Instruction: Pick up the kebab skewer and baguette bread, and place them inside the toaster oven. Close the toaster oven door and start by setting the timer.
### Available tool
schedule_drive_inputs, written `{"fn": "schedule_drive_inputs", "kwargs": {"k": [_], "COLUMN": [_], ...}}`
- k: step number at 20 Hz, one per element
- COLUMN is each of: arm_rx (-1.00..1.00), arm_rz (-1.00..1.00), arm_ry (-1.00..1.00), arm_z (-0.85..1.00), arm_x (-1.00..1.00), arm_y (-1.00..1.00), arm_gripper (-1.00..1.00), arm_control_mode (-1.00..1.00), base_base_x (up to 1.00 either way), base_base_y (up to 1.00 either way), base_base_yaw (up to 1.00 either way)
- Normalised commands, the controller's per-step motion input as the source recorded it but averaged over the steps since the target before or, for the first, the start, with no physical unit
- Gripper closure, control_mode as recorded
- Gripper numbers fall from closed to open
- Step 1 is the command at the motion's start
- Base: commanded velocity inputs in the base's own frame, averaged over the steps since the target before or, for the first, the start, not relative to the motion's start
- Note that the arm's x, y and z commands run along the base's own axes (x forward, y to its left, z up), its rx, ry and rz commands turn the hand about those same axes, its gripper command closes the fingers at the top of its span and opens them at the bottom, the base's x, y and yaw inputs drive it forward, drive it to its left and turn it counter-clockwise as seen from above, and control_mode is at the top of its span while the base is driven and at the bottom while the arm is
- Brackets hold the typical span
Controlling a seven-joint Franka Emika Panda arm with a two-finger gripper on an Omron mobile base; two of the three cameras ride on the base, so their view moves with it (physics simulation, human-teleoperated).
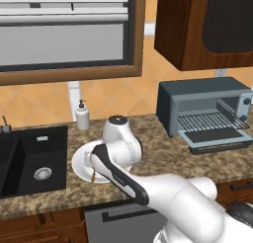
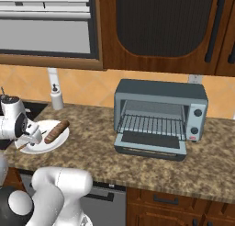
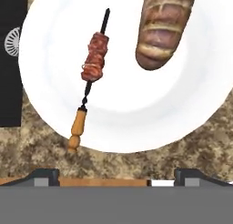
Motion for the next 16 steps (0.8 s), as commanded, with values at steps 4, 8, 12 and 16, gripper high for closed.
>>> {"fn": "schedule_drive_inputs", "kwargs": {"k": [4,8,12,16], "arm_rx": [0.1,0.0,0.0,0.0], "arm_rz": [-0.05,-0.09,-0.11,-0.07], "arm_ry": [0.09,0.04,0.1,0.08], "arm_z": [-0.38,-0.26,-0.25,-0.25], "arm_x": [0.42,0.24,0.11,0.11], "arm_y": [0.49,0.68,0.23,0.01], "arm_gripper": [-1.0,-1.0,-1.0,-1.0], "arm_control_mode": [-1.0,-1.0,-1.0,-1.0], "base_base_x": [0.0,0.0,0.0,0.0], "base_base_y": [0.0,0.0,0.0,0.0], "base_base_yaw": [0.0,0.0,0.0,0.0]}}
